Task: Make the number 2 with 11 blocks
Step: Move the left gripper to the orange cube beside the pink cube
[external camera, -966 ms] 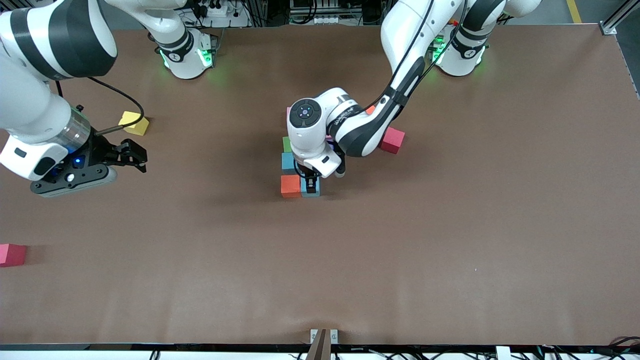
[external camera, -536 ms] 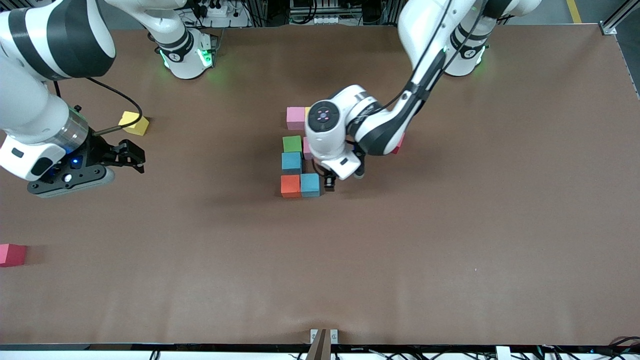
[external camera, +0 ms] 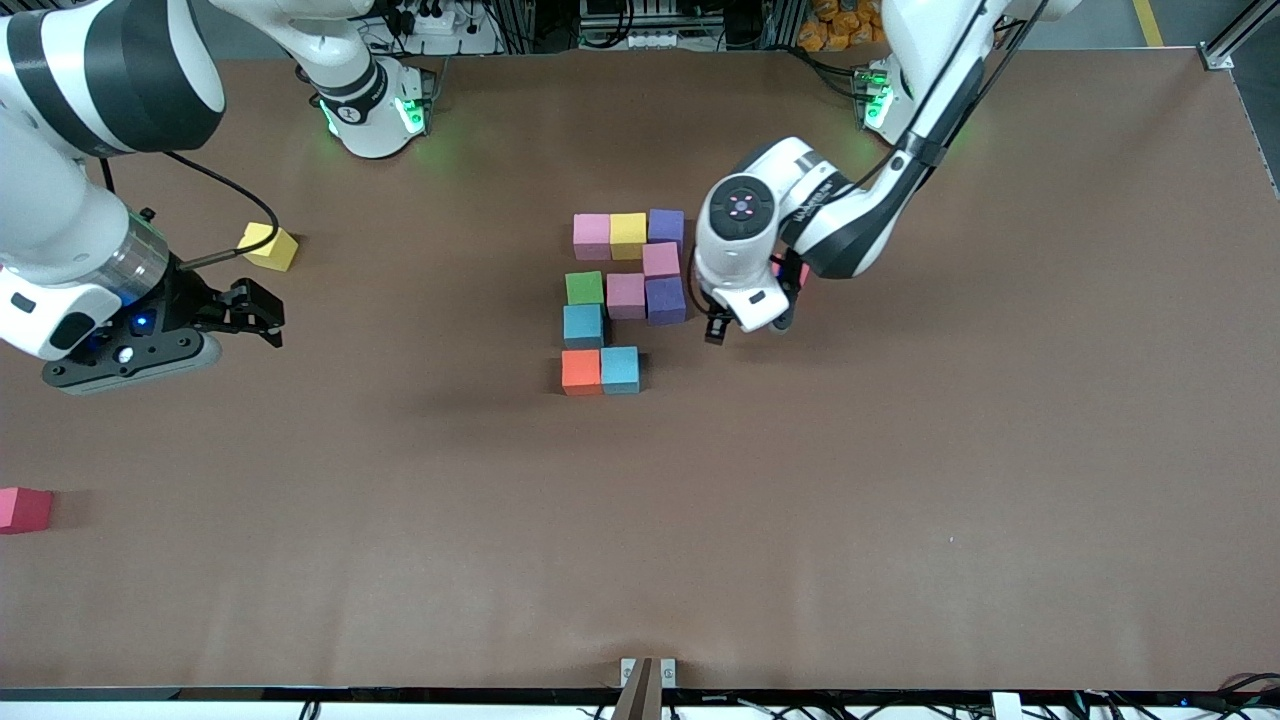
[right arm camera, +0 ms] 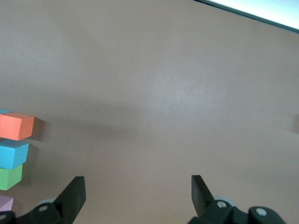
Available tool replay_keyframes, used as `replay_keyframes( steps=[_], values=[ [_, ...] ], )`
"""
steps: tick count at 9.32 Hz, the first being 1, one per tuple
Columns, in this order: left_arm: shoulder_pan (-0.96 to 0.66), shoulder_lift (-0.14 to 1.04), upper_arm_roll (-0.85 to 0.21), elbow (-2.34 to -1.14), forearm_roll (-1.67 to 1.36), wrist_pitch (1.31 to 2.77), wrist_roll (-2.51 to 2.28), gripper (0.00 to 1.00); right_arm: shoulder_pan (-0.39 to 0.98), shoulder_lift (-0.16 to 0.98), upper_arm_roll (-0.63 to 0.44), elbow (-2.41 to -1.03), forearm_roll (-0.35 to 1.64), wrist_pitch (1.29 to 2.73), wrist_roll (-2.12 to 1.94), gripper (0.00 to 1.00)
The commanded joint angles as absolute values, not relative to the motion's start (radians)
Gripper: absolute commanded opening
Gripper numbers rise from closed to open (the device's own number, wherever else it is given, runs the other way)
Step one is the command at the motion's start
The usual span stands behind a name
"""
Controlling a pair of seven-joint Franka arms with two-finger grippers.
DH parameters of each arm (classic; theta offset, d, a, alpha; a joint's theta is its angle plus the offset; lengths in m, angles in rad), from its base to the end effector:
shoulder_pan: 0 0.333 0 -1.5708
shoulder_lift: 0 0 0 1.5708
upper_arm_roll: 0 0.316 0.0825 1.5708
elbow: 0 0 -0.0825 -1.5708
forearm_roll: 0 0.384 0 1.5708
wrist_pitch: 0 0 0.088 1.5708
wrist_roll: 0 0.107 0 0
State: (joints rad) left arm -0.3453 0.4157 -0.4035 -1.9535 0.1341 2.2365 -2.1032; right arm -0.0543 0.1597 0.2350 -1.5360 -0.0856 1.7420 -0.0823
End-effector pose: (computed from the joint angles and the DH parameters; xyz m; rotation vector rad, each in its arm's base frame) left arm 0.4524 -0.4025 0.2721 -2.4417 -1.8360 0.1105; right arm 0.6081 0.0927 0.5656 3.0668 0.4191 0.0821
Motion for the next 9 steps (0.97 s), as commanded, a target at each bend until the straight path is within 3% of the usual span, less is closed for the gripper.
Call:
replay_keyframes(
  steps=[1,4,9],
  values=[
    [-0.31,0.27,-0.433,-2.202,0.118,2.342,-2.028,0.76,-0.067,0.172,0.249,-1.511,-0.106,1.726,-0.083,1.0],
    [-0.29,0.223,-0.433,-2.356,0.118,2.407,-1.968,0.76,-0.067,0.173,0.249,-1.509,-0.106,1.727,-0.083,1.0],
    [-0.29,0.167,-0.506,-2.456,0.118,2.474,-1.965,0.76,-0.067,0.178,0.249,-1.506,-0.106,1.727,-0.084,1.0]
  ],
)
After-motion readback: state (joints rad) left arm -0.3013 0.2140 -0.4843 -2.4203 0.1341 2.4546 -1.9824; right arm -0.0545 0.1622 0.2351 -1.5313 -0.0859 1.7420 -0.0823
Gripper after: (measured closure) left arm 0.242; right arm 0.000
